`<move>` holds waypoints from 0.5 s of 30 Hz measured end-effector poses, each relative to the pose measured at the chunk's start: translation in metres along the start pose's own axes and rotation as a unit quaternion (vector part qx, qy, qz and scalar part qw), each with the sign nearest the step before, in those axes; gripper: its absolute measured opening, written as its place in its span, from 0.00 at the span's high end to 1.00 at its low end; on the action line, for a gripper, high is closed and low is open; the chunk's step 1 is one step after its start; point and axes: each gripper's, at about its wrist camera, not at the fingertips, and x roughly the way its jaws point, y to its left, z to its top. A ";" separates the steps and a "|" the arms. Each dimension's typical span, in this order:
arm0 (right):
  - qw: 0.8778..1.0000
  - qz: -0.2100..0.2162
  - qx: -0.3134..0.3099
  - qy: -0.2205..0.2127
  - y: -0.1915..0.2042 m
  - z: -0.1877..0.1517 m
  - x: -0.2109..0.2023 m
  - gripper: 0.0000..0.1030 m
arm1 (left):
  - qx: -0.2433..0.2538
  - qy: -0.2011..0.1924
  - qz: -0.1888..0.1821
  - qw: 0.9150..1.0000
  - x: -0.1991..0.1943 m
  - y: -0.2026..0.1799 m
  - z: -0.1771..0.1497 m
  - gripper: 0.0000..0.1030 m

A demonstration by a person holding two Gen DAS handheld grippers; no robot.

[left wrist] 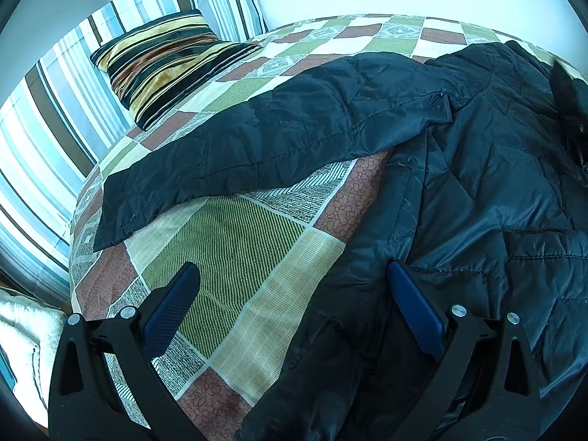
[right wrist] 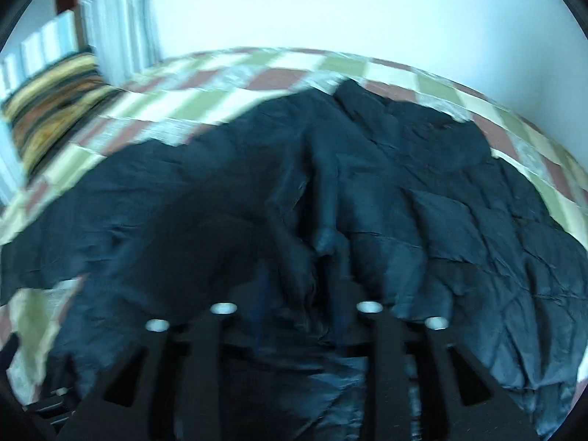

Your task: Fold large clothes

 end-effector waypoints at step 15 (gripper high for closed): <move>0.982 -0.080 0.159 -0.069 -0.184 -0.059 -0.110 0.57 | 0.001 0.001 0.001 1.000 0.000 0.000 0.000 0.02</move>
